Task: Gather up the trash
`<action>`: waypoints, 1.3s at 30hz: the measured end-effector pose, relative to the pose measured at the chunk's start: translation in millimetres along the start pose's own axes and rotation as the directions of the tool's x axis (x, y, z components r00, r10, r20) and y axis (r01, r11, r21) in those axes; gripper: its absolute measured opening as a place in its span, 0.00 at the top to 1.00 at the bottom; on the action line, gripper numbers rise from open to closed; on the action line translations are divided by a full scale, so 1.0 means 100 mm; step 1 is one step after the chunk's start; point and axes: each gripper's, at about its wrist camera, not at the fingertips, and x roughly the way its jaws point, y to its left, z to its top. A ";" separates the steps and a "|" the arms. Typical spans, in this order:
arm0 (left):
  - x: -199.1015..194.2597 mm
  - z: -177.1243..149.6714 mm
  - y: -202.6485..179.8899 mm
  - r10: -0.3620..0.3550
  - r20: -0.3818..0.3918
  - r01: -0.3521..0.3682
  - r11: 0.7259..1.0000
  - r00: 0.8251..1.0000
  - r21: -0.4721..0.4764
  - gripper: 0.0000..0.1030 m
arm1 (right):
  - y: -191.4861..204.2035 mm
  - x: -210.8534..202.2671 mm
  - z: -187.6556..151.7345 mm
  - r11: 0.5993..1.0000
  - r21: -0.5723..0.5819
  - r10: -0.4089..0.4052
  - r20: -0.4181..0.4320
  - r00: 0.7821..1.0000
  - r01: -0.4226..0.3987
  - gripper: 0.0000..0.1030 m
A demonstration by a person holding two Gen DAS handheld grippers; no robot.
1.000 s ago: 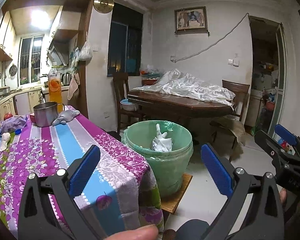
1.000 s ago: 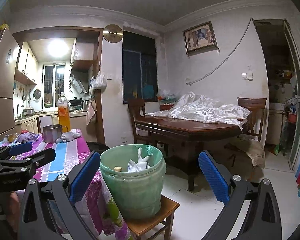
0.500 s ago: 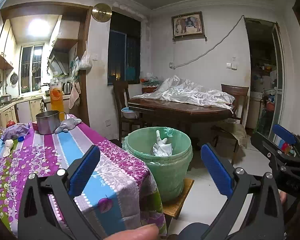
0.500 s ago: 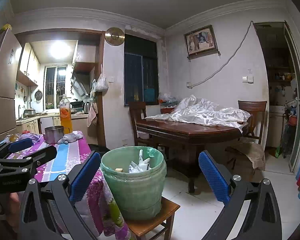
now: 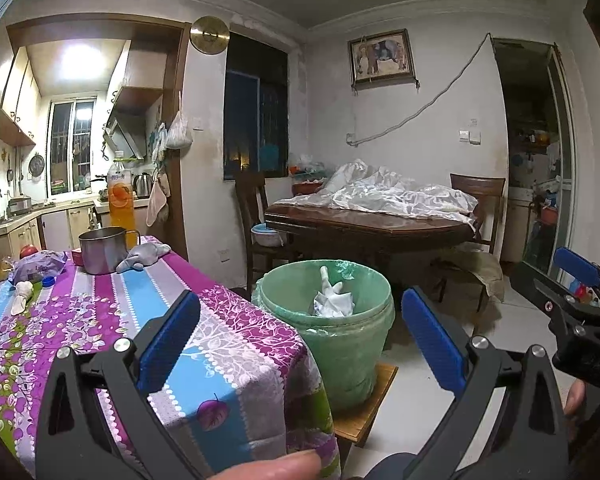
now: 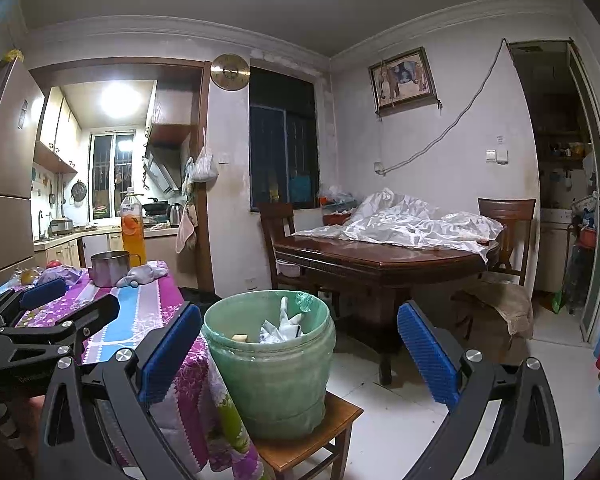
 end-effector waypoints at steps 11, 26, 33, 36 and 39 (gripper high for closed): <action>0.01 0.00 -0.05 0.001 -0.002 -0.001 1.000 1.000 0.007 0.05 | -0.01 0.04 -0.03 1.000 0.002 0.006 -0.008 1.000 -0.006 0.05; 0.02 -0.01 -0.05 0.001 -0.007 -0.001 1.000 1.000 0.006 0.05 | -0.02 0.06 -0.04 1.000 0.005 0.005 -0.008 1.000 -0.005 0.05; 0.02 -0.02 -0.05 0.001 -0.009 -0.001 1.000 1.000 0.007 0.05 | -0.02 0.07 -0.05 1.000 0.005 0.004 -0.009 1.000 -0.004 0.05; 0.02 -0.03 -0.03 -0.001 -0.011 0.001 1.000 1.000 0.008 0.05 | -0.02 0.08 -0.06 1.000 0.007 0.002 -0.013 1.000 -0.002 0.05; 0.05 -0.04 -0.03 0.000 -0.027 0.000 1.000 1.000 0.004 0.05 | -0.02 0.08 -0.07 1.000 0.006 0.002 -0.013 1.000 -0.002 0.05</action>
